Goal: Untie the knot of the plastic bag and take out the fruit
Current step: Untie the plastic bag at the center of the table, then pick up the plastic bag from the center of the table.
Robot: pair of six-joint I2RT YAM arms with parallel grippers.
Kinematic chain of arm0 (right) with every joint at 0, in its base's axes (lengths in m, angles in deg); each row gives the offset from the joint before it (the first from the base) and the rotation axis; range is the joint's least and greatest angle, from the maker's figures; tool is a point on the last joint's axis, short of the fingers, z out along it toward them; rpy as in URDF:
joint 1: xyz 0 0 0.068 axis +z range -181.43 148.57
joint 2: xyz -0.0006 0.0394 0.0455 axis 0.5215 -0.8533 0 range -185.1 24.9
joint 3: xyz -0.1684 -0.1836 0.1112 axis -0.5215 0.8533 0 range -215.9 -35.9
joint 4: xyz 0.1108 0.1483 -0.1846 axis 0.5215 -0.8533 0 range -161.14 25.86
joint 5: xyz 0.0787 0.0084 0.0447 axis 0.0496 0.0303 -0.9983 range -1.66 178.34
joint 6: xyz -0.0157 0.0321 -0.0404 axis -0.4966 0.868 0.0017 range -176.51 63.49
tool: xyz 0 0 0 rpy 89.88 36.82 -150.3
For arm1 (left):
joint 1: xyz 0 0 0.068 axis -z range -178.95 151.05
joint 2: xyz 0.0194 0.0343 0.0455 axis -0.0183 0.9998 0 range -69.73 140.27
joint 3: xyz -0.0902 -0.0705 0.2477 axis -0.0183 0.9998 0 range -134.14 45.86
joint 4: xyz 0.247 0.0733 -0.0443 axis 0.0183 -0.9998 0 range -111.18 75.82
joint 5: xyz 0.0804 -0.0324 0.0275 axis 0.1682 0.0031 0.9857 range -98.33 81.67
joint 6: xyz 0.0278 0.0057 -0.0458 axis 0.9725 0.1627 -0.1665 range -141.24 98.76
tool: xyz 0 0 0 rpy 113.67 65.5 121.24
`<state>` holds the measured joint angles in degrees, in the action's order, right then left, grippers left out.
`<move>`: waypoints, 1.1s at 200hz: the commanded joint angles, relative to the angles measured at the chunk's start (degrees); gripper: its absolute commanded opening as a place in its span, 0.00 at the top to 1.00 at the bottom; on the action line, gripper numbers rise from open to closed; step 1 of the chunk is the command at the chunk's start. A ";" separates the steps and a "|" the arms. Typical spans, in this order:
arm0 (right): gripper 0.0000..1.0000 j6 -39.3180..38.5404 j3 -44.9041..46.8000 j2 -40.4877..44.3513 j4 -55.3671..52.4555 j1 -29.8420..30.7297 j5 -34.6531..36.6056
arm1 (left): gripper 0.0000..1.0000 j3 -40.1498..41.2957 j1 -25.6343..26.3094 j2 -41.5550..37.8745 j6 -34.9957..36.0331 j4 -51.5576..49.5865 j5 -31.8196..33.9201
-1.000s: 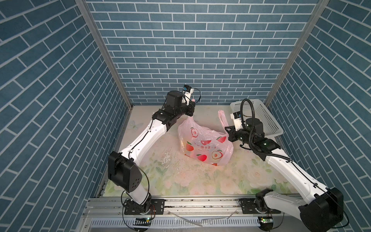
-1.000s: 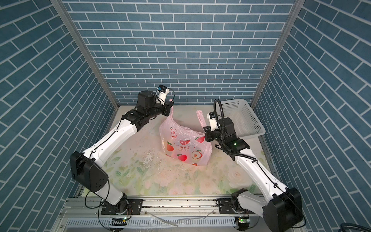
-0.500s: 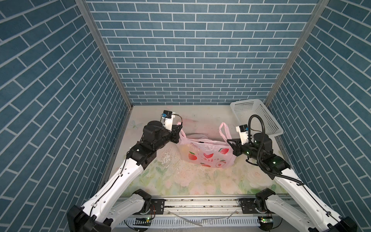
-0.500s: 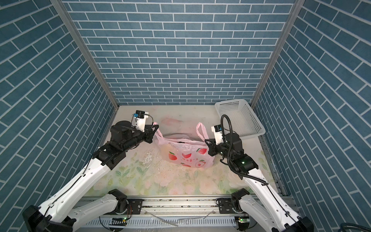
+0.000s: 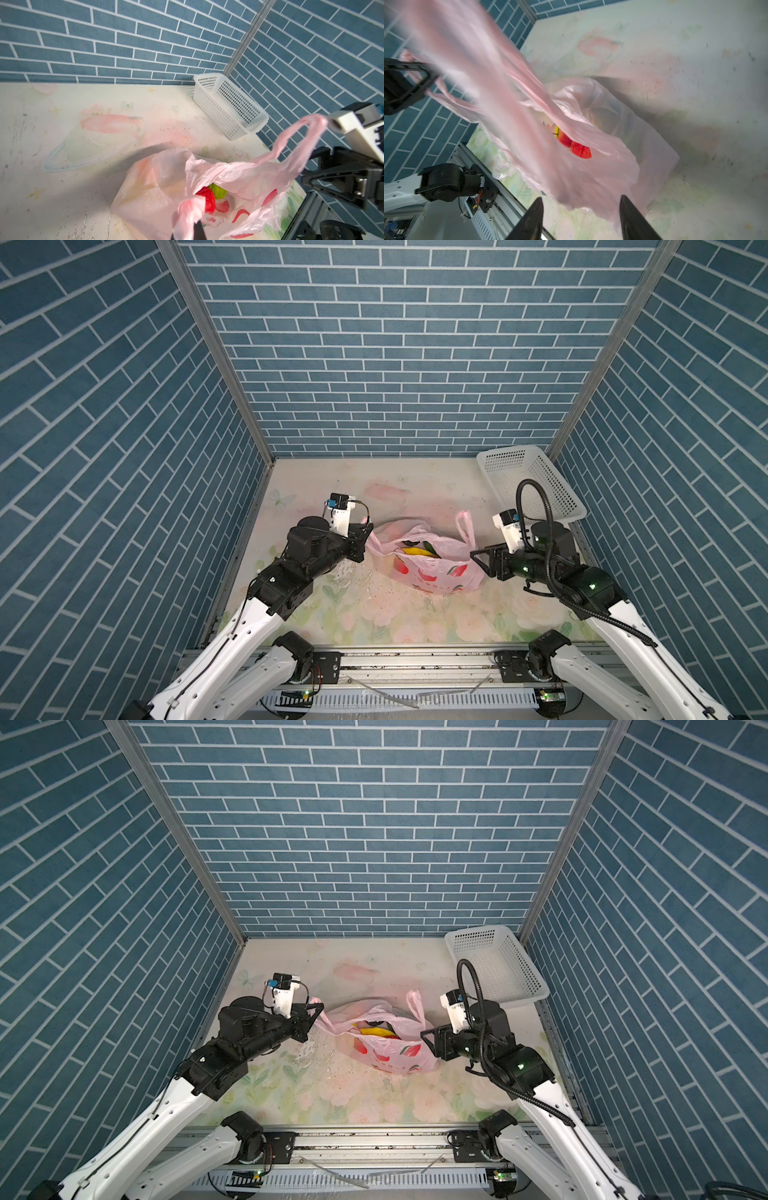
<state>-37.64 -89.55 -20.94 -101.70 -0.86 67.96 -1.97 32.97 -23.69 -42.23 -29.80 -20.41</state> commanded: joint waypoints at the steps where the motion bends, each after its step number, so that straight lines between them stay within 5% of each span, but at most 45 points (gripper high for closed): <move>1: 0.37 -6.85 -8.69 -5.26 -7.21 2.18 -2.38 | 1.00 -3.88 0.33 1.39 2.54 0.05 -2.35; 59: 0.28 -17.04 -27.89 -24.03 -9.54 8.54 -1.41 | 1.00 -3.58 0.33 2.18 2.87 2.97 -4.90; 134: 0.18 -22.96 -38.37 -38.57 -7.44 10.07 -2.31 | 1.00 -5.06 0.33 1.52 3.21 4.14 -4.17; 220: 0.12 -26.59 -26.47 -41.84 -1.98 12.10 0.37 | 1.00 -5.87 0.34 3.00 3.39 7.27 -3.73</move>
<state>-61.51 -120.15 -63.48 -106.97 10.28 66.78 -6.41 32.97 -20.61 -39.48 -25.03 -24.25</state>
